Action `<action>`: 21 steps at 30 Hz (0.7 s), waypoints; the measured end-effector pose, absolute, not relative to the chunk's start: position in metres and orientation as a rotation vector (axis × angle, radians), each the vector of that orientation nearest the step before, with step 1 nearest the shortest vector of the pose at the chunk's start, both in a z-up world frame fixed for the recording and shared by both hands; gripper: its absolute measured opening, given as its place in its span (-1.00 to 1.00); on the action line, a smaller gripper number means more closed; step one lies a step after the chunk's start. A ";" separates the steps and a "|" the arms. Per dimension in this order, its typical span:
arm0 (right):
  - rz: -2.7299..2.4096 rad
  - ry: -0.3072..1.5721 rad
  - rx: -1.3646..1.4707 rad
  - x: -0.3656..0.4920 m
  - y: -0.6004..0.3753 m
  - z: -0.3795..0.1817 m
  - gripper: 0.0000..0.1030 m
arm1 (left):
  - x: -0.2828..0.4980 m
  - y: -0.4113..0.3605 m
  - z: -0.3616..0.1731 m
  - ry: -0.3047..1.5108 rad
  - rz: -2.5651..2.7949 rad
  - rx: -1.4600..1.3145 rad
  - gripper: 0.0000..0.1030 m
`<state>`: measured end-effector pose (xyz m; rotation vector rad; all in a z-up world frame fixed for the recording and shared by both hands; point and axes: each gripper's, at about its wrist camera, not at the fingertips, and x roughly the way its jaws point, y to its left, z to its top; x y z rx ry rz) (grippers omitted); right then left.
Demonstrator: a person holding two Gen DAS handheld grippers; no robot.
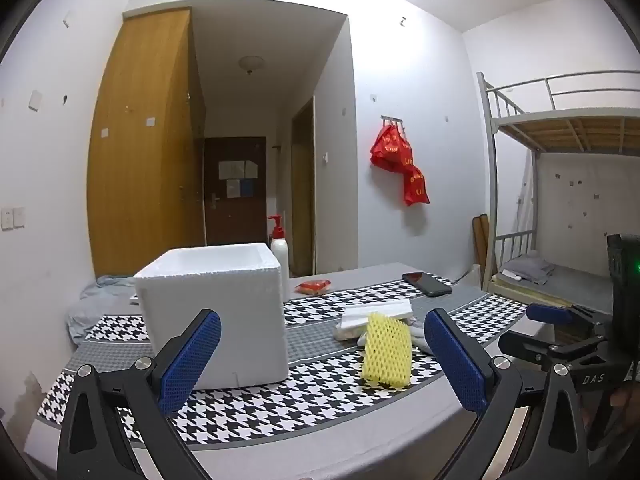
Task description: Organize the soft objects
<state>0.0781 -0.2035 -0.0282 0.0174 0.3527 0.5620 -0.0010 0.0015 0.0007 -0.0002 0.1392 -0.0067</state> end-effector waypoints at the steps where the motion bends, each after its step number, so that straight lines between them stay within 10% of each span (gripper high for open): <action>1: 0.564 0.360 0.015 0.078 -0.203 -0.028 0.99 | -0.001 0.002 0.001 0.140 -0.012 -0.004 0.98; 21: 0.566 0.328 0.006 0.075 -0.202 -0.021 0.99 | 0.003 0.006 0.000 0.169 -0.024 -0.020 0.98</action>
